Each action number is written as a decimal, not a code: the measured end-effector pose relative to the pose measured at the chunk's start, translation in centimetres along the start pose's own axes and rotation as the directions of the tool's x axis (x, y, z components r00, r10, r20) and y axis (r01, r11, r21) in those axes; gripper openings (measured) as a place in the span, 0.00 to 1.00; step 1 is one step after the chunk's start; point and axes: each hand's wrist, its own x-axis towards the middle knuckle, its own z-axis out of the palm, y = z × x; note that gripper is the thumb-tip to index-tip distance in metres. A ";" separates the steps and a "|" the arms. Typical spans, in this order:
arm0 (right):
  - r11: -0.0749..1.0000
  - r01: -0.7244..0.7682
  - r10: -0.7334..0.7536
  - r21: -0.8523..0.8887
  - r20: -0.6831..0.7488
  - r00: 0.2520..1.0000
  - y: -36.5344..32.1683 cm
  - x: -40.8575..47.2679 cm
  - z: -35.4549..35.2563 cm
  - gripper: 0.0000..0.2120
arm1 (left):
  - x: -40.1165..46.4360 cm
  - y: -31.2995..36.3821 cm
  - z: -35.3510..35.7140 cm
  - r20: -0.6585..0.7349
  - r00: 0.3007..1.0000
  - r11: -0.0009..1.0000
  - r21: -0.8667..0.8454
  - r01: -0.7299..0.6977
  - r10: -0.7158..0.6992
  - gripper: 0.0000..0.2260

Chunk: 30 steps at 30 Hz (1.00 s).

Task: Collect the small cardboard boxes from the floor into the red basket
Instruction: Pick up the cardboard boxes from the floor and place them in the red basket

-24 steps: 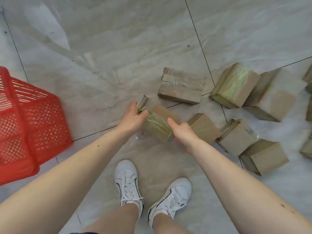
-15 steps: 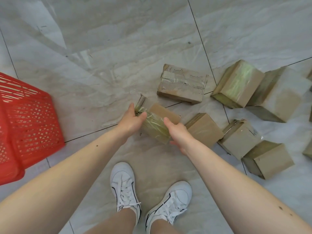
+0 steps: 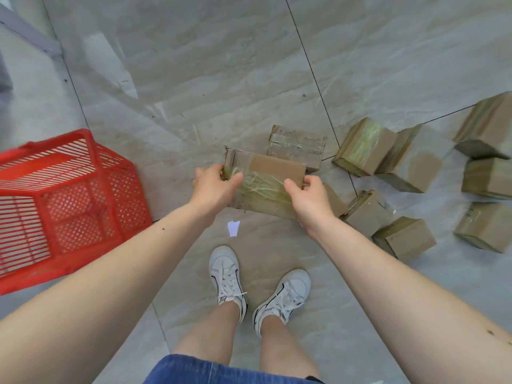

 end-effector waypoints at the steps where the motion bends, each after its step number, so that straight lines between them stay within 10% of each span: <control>1: 1.000 0.020 -0.020 -0.002 -0.029 0.999 -0.7 -1.2 -0.4 0.24 | -0.9 0.2 -0.8 -0.014 1.000 1.000 -0.006 0.001 -0.001 0.28; 13: 0.967 0.239 -0.248 -0.084 -0.131 0.960 -9.0 -14.6 -2.3 0.15 | -13.3 3.6 -9.7 -0.250 0.963 0.980 -0.136 -0.142 0.105 0.17; 30: 0.884 0.410 -0.415 -0.226 0.026 0.909 -11.7 -26.9 13.3 0.12 | -19.8 -11.9 -25.5 -0.383 0.923 0.905 -0.385 -0.180 0.020 0.13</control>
